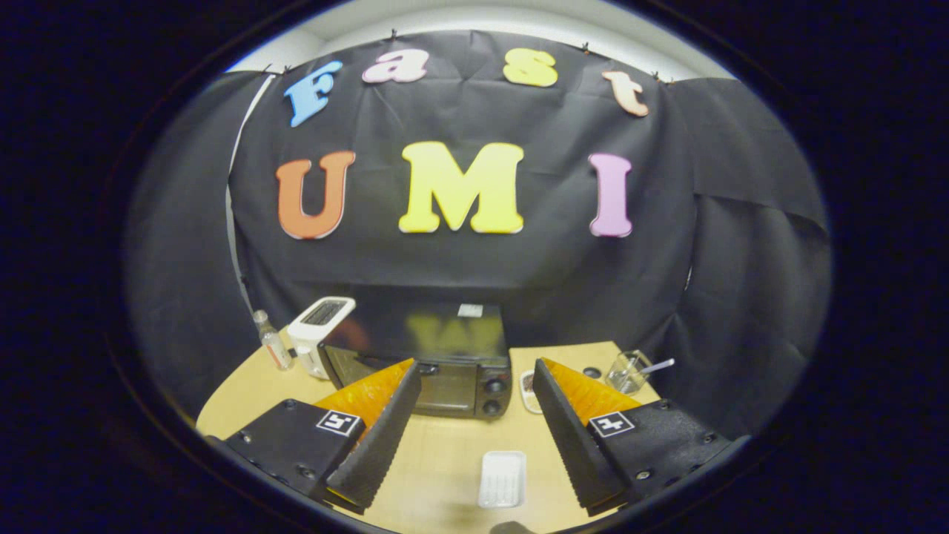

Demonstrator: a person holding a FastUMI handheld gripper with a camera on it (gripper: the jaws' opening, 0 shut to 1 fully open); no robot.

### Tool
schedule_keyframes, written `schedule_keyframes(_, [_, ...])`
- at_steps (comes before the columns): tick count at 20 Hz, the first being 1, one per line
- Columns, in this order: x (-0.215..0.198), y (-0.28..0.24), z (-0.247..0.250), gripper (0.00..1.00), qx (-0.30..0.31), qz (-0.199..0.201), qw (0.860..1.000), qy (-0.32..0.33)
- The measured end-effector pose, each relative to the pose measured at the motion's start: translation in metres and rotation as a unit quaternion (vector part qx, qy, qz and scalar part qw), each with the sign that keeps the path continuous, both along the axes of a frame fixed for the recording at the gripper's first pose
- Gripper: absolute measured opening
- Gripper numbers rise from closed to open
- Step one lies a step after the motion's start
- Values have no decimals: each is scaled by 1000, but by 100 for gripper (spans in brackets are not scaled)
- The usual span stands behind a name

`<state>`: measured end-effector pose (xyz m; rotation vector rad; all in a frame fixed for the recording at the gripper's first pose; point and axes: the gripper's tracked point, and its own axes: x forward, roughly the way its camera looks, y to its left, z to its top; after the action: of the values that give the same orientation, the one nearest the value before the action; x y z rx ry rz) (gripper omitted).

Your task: Open the toaster oven, put the food inside, and close the toaster oven door.

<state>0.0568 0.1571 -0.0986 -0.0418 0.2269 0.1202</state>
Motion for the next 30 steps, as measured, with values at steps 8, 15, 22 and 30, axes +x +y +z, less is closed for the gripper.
schedule_keyframes(8, [-42, -96, 114, 99, 30, 10, 994, -107])
schedule_keyframes(15, [-51, -108, 111, 99, 27, 85, 989, -119])
schedule_keyframes(22, [-53, -103, 107, 99, 27, 112, 988, -105])
schedule_keyframes(30, [-62, -91, 113, 99, 27, 97, 990, -97])
